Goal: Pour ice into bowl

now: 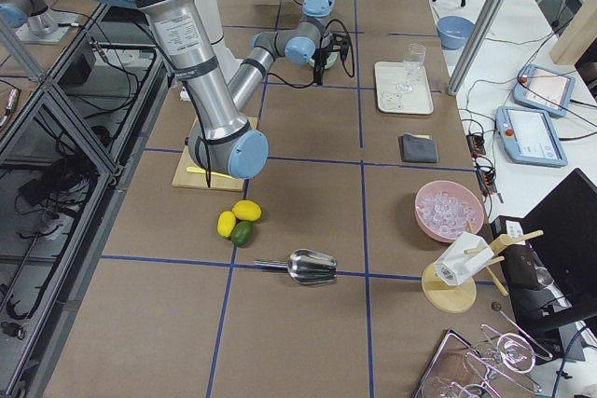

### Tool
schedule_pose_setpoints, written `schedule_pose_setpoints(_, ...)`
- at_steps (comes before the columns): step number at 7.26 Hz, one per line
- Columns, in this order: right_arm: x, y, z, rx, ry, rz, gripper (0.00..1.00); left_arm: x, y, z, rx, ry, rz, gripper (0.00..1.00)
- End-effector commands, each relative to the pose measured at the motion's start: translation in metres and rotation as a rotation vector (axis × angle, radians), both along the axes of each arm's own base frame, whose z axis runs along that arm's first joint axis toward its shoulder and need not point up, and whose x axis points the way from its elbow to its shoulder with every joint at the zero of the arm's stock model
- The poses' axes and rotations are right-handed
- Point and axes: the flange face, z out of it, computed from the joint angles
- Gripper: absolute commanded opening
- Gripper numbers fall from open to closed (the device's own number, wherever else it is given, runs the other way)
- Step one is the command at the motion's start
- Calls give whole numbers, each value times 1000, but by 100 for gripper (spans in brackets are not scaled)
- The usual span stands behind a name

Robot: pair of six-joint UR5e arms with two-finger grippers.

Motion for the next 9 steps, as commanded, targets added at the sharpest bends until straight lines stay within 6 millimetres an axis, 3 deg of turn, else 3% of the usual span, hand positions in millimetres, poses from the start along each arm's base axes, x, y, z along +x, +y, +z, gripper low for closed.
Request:
schedule_pose_setpoints(1, 0, 1, 0, 0, -1, -1, 100, -6, 5, 7, -24, -7, 41, 100)
schedule_pose_setpoints(3, 0, 1, -1, 1, 0, 0, 100, -27, 16, 4, -53, -6, 103, 100)
schedule_pose_setpoints(5, 0, 2, -1, 2, -1, 0, 100, -47, 30, -21, -84, 37, 194, 100)
schedule_pose_setpoints(7, -2, 4, -1, 3, -1, -4, 100, -53, 36, -17, -108, 23, 239, 100)
schedule_pose_setpoints(9, -31, 23, -7, -17, 2, -13, 100, -83, 51, -50, -101, -5, 346, 100)
